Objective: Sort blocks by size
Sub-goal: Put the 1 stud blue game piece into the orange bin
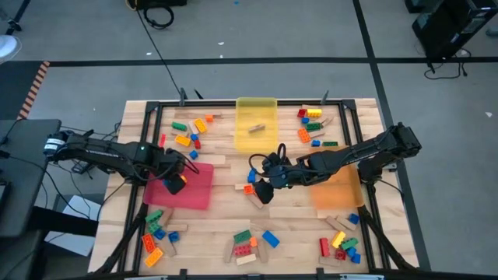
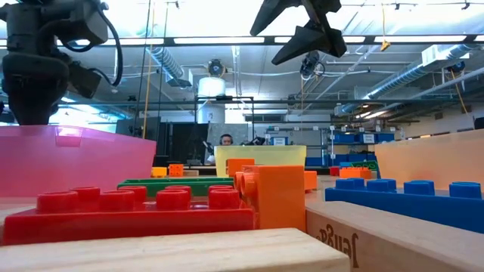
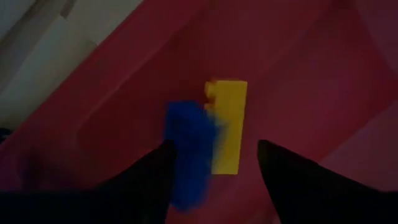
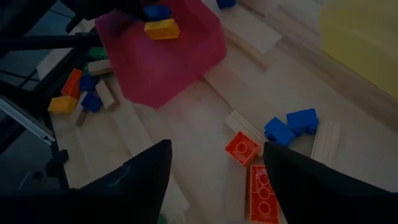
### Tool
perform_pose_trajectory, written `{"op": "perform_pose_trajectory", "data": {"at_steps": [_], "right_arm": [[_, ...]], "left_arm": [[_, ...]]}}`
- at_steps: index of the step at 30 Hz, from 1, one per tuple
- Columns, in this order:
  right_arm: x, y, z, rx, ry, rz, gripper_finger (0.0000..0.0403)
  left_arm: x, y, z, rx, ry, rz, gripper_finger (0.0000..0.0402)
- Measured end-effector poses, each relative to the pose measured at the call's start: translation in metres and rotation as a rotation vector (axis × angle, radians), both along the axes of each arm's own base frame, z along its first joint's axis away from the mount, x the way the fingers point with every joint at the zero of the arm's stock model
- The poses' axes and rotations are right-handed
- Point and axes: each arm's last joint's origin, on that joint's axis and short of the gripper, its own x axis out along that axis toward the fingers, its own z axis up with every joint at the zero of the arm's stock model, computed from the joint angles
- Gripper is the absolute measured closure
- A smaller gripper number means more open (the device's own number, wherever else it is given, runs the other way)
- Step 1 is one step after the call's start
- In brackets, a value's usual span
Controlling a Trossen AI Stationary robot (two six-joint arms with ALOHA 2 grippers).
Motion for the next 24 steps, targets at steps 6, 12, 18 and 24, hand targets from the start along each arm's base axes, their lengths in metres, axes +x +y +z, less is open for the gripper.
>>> {"op": "perform_pose_trajectory", "data": {"at_steps": [6, 12, 18, 24], "right_arm": [[0.0, 0.0, 0.0, 0.004, -0.001, -0.004, 0.0137], [0.0, 0.0, 0.0, 0.037, -0.007, -0.037, 0.0137], [0.001, -0.001, 0.001, 0.076, -0.03, -0.086, 0.0141], [0.002, -0.008, 0.002, 0.024, -0.06, -0.19, 0.0142]], "left_arm": [[0.006, 0.0, 0.002, 0.008, -0.068, -0.028, 0.0142], [0.013, 0.0, 0.021, 0.047, -0.144, -0.116, 0.0142], [0.023, 0.001, 0.041, 0.161, -0.248, -0.272, 0.0142], [0.037, 0.001, 0.05, 0.254, -0.402, -0.368, 0.0142]]}}
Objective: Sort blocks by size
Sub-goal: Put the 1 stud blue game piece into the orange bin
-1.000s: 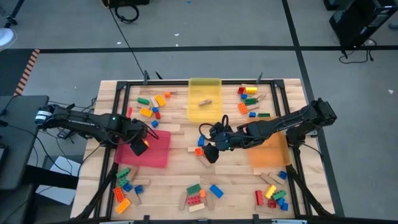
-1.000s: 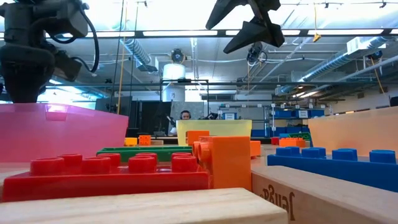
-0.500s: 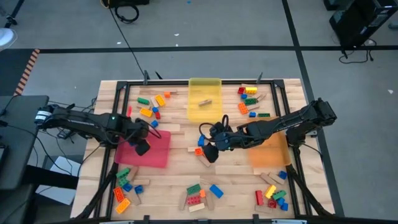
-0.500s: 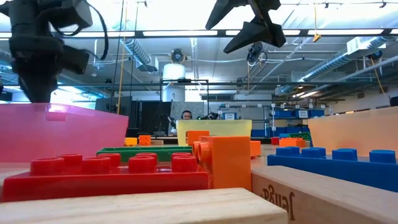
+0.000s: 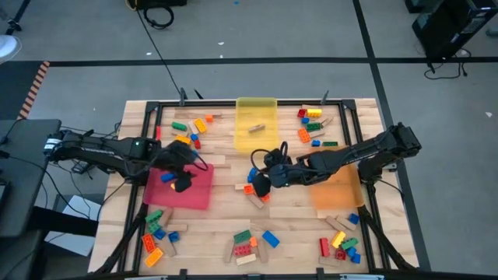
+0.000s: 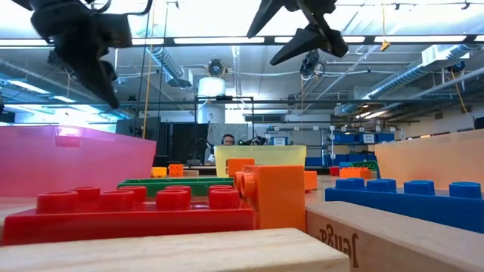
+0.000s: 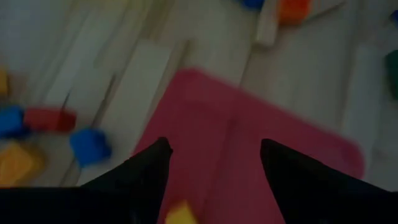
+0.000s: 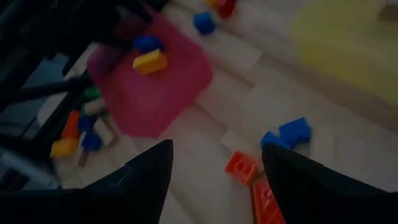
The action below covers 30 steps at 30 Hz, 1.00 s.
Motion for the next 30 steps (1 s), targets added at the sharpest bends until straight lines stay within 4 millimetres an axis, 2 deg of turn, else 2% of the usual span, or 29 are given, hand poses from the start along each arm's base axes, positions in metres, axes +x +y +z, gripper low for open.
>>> {"op": "perform_pose_trajectory", "data": {"at_steps": [9, 15, 21, 26, 30], "right_arm": [[0.003, -0.019, 0.0, 0.023, -0.022, -0.127, 0.0149], [-0.006, -0.049, -0.009, -0.008, 0.137, -0.205, 0.015], [-0.014, -0.102, -0.016, -0.012, 0.307, -0.134, 0.0149], [-0.017, -0.155, -0.013, -0.026, 0.287, -0.061, 0.0151], [-0.023, -0.19, -0.009, -0.068, 0.256, 0.003, 0.0154]], "left_arm": [[0.016, 0.003, 0.012, 0.044, -0.193, -0.039, 0.0142], [0.024, 0.014, 0.006, 0.067, -0.163, 0.002, 0.0142], [0.037, 0.028, 0.001, 0.072, -0.174, 0.07, 0.0142], [0.046, 0.041, 0.004, 0.083, -0.261, 0.133, 0.0142], [0.049, 0.048, 0.01, 0.133, -0.329, 0.181, 0.0142]]}}
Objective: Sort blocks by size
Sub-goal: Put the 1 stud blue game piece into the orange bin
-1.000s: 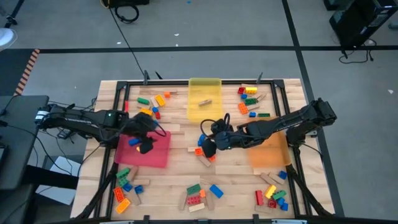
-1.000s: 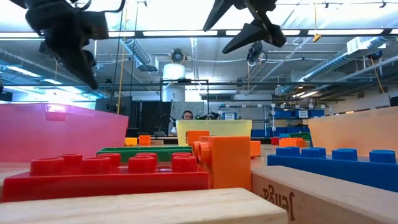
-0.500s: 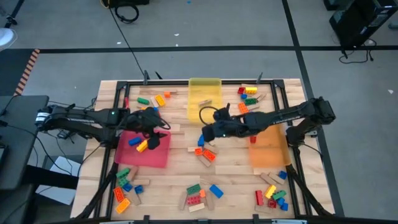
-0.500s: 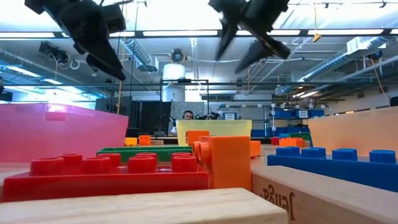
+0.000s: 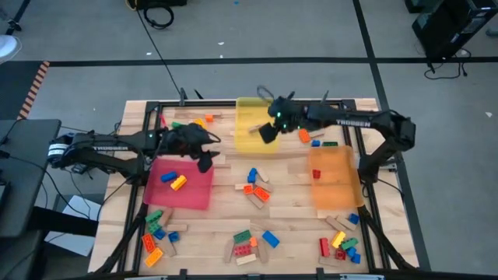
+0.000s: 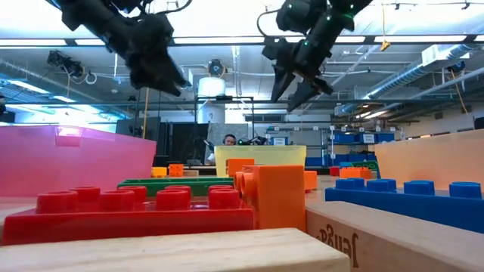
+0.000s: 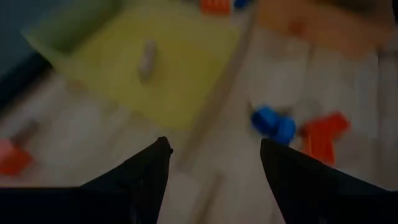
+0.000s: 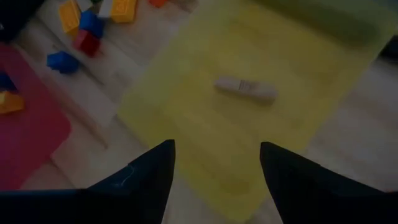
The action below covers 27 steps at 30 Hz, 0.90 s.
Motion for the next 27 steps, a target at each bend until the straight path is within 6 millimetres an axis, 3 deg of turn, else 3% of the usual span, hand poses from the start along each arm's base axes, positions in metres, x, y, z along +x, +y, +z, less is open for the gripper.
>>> {"op": "perform_pose_trajectory", "data": {"at_steps": [9, 19, 27], "right_arm": [[-0.016, -0.038, 0.003, -0.068, 0.021, 0.098, 0.0154], [-0.018, -0.044, 0.003, -0.125, 0.047, 0.205, 0.0154], [-0.018, -0.043, 0.003, -0.132, 0.046, 0.253, 0.0154]], "left_arm": [[-0.001, 0.007, 0.003, 0.06, -0.034, 0.169, 0.0142], [-0.01, 0.041, 0.002, -0.136, -0.093, 0.547, 0.0143], [-0.022, 0.083, -0.003, -0.321, 0.157, 0.692, 0.0157]]}}
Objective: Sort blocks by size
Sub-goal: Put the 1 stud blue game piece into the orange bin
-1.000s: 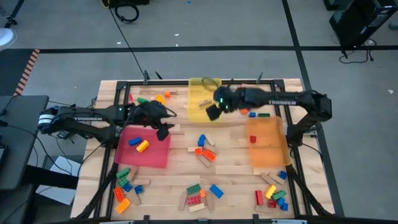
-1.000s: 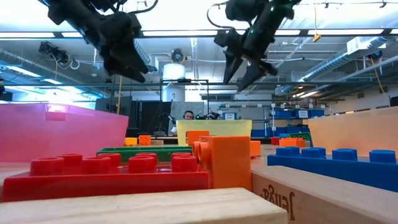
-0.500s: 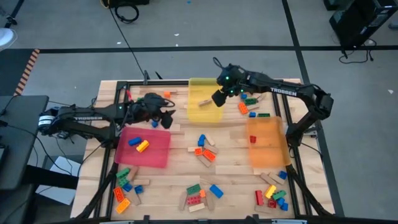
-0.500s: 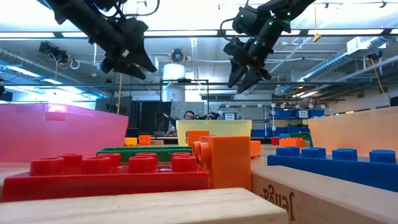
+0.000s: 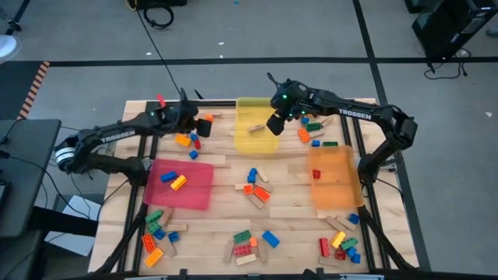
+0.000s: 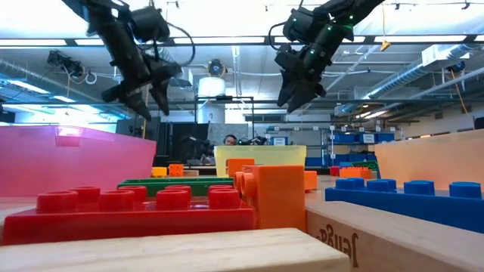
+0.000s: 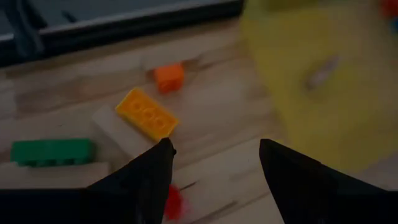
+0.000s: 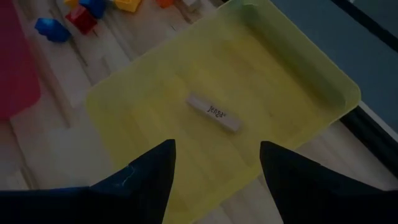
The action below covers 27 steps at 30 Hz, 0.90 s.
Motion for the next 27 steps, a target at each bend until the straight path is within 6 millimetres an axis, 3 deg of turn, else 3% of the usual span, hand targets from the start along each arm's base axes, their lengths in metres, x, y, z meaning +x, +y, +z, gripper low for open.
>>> {"op": "perform_pose_trajectory", "data": {"at_steps": [10, 18, 27], "right_arm": [[0.0, 0.001, 0.0, -0.009, 0.004, 0.016, 0.0154], [0.0, 0.001, 0.0, -0.016, 0.01, 0.027, 0.0154], [0.0, 0.001, 0.0, -0.025, 0.015, 0.041, 0.0154]], "left_arm": [[0.017, 0.042, -0.041, -0.255, 0.224, -0.091, 0.0159], [0.027, 0.049, -0.064, -0.337, 0.343, -0.114, 0.0159], [0.026, 0.051, -0.069, -0.301, 0.425, -0.101, 0.0159]]}}
